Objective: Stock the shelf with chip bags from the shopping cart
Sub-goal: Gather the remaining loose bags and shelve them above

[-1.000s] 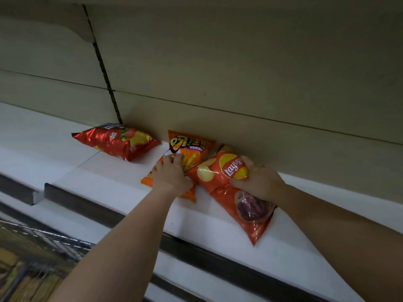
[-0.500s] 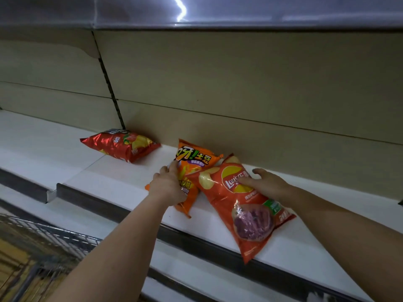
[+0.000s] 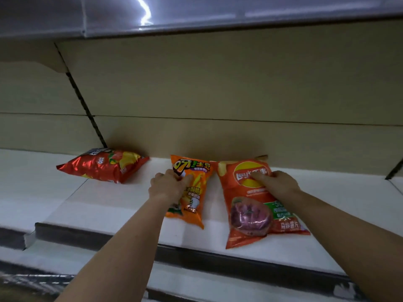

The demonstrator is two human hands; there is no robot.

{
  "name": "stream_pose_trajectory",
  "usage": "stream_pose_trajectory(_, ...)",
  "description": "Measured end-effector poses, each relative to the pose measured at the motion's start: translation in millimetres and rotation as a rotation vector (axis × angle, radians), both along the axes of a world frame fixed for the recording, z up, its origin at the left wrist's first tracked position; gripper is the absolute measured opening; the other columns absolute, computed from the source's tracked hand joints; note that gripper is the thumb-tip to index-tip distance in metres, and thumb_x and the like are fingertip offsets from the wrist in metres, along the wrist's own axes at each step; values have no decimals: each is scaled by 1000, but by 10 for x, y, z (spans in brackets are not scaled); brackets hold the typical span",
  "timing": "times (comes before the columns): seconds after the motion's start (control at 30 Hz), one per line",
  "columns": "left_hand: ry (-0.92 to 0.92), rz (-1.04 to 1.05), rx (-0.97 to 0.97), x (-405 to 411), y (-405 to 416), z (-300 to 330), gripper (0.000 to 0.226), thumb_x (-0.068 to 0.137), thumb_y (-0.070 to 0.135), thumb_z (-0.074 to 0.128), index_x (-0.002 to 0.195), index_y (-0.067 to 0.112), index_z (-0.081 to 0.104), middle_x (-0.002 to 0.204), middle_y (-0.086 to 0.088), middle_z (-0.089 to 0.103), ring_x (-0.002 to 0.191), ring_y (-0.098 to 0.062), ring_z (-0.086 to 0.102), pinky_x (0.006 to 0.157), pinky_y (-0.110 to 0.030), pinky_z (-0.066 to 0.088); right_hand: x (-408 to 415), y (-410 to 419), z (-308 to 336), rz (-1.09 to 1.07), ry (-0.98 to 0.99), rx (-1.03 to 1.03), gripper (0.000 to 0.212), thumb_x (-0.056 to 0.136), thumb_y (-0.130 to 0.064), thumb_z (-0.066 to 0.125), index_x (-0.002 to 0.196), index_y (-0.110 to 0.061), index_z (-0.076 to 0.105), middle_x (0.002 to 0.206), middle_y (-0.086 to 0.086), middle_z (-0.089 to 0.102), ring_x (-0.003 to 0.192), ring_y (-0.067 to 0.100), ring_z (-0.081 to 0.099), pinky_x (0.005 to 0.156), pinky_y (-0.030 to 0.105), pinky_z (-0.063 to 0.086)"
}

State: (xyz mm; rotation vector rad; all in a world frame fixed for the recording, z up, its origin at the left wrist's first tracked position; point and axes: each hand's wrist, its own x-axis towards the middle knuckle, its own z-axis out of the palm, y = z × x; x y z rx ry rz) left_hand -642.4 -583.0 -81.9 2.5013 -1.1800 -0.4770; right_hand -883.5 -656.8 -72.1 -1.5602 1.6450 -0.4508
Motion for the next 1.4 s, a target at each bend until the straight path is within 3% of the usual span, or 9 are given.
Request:
stream_pose_trajectory(0.2,335,14,-123,128,-115,-80,87,69,57,76,129,6,41,131,-14,52,121,-30,50,102,-40,42,114,45,-49,-78,-184,132,71,75,-55,67,126,-7,51,119,15,63,102,30,62,93,42,49)
stream_pose_trajectory(0.33,544,-10,-145,88,-133,-175,99,70,52,77,145,11,26,145,-8,43,132,-29,42,110,-42,35,227,68,-61,-37,-170,118,84,60,-64,73,125,-13,54,118,9,64,102,26,63,89,35,49)
stream_pose_trajectory(0.63,322,33,-280,-103,16,-94,99,74,41,78,147,15,18,141,-9,48,127,-34,47,100,-41,40,330,241,-6,-52,-170,-72,79,66,-49,78,130,-14,47,124,5,60,110,23,59,87,32,46)
stream_pose_trajectory(0.73,270,51,-373,-208,113,-6,98,71,43,80,144,16,21,135,-9,53,123,-34,50,99,-45,45,315,357,131,-46,-127,-191,82,69,-47,77,134,-15,39,128,5,57,115,25,56,95,36,44)
stream_pose_trajectory(1.0,261,59,-539,-605,666,358,85,69,32,82,137,18,33,121,-7,60,114,-30,56,95,-43,47,-50,767,495,27,-212,-213,76,75,-42,74,135,-17,36,126,4,57,112,25,57,91,37,46)
stream_pose_trajectory(1.2,193,75,-570,-1280,1123,571,90,66,36,85,137,16,32,126,-8,58,119,-31,52,97,-47,45,-648,1212,649,-7,-189,-260,82,72,-46,75,135,-14,34,125,7,57,110,26,59,90,39,50)
stream_pose_trajectory(1.4,134,-4,-625,-1968,1222,960,106,70,38,82,149,18,14,140,-10,45,132,-30,39,103,-47,39,-1164,1471,1037,-158,-138,-396,86,71,-52,74,136,-15,31,127,9,55,112,30,57,93,47,48)
